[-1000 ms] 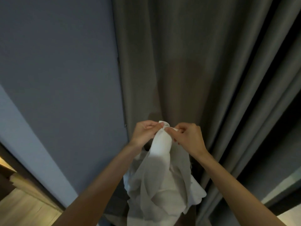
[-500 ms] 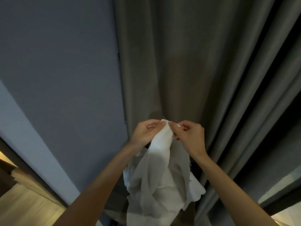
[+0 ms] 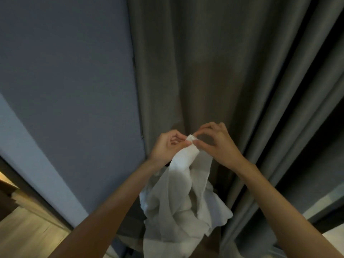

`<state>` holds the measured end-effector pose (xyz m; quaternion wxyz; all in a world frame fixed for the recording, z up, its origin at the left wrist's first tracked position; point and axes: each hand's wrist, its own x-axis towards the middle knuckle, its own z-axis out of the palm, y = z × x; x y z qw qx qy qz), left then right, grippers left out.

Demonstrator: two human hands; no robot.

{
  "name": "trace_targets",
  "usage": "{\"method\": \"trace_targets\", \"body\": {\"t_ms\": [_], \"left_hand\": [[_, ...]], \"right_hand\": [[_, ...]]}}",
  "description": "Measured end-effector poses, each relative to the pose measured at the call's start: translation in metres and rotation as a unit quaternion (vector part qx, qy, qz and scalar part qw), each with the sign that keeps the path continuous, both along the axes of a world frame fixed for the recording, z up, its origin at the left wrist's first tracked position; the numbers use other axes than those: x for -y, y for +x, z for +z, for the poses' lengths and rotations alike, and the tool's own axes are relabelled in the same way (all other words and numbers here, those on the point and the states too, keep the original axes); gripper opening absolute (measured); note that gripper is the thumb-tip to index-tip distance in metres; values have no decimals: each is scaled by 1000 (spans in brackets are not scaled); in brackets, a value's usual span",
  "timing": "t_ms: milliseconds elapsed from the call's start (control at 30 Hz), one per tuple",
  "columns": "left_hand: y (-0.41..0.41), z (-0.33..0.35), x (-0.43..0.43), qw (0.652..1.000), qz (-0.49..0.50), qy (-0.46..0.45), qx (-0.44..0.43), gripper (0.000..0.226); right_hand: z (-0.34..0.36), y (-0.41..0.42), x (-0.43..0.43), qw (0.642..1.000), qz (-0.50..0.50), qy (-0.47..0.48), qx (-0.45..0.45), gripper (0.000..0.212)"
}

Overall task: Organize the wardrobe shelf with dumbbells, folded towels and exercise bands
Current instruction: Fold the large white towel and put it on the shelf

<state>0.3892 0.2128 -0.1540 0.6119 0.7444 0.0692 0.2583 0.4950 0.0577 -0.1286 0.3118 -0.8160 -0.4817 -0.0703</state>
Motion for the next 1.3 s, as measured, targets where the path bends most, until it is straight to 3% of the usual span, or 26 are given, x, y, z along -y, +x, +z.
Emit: {"method": "trace_targets", "body": {"t_ms": [167, 267, 333, 433, 533, 667, 867, 967, 1100, 1200, 1300], "left_hand": [[7, 3, 8, 1000, 1, -1, 8, 19], [13, 4, 14, 1000, 14, -8, 7, 34], [15, -2, 14, 998, 20, 52, 5, 38], [18, -12, 15, 985, 57, 165, 6, 30], [24, -13, 21, 987, 69, 145, 28, 24], [41, -8, 32, 967, 85, 236, 48, 15], [49, -22, 20, 963, 82, 250, -53, 20], [48, -35, -2, 944, 102, 281, -143, 27], [46, -37, -28, 943, 111, 234, -207, 29], [43, -1, -58, 936, 216, 240, -143, 25], [41, 57, -78, 896, 332, 292, 23, 23]], "right_hand": [[6, 1, 3, 997, 27, -30, 61, 15], [8, -5, 3, 997, 19, 46, 57, 10], [17, -3, 3, 992, 14, 125, 7, 8], [39, 7, 5, 971, -7, 236, -46, 3], [63, 20, 9, 949, -13, 306, -73, 4], [89, 34, 16, 926, -9, 366, -93, 2], [110, 44, 29, 902, -30, 424, -78, 4], [112, 47, 33, 901, -51, 425, -69, 3], [116, 47, 34, 898, -72, 432, -42, 3], [116, 52, 38, 885, -103, 454, -29, 5], [111, 63, 44, 855, -156, 493, -35, 10]]}}
